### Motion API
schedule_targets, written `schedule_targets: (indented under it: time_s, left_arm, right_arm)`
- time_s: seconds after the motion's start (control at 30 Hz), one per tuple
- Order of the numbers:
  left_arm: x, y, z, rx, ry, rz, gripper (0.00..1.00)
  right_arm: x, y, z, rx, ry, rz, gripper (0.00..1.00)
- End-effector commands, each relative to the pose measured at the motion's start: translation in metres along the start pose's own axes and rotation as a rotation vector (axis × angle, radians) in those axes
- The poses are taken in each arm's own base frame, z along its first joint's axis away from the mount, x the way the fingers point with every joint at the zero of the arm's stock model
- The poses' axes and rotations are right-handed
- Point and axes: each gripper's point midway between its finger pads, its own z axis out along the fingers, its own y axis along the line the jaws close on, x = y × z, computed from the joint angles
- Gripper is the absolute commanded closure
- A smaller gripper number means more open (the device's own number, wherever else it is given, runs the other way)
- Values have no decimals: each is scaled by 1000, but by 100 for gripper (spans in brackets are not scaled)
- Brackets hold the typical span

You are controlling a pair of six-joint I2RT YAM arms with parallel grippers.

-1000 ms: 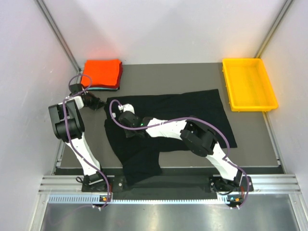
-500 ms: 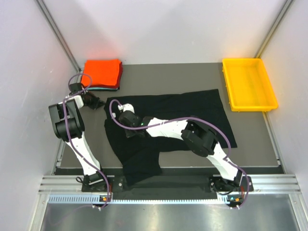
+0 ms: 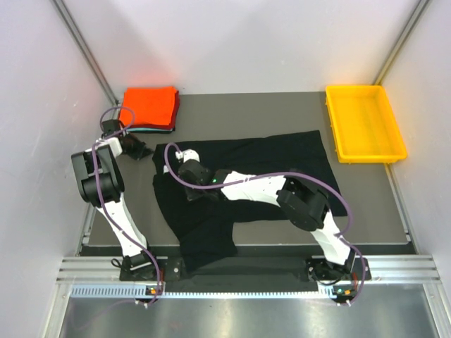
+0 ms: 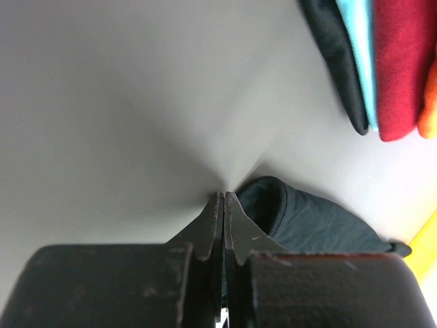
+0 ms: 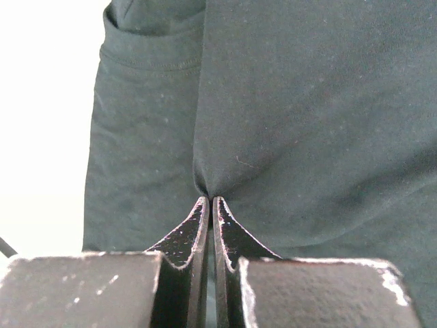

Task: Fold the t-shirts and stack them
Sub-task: Fold the tshirt

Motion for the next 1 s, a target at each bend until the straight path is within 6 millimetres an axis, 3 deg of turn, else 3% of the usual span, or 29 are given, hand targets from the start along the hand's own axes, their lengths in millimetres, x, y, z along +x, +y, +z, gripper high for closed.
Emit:
schedule_targets:
  time_s: [0.0,0.27,0.63,0.97]
  left_arm:
    - [-8,9,-11,-94,-30,38,100]
    - [-15,-8,-28,-64,-53,57,95]
    - [-10,-38,-45,36,-50,150,78]
    - [-1,-57,-53,117,-44,157,76]
  right_arm:
    - [-21,24,-28,-71,-55,-19,100]
    - [-11,17,-37,-64,-37,-36,100]
    - [-6,21,-37,-106,-31,-40,100]
    - [-5,20,-41,-102,-32,-28,100]
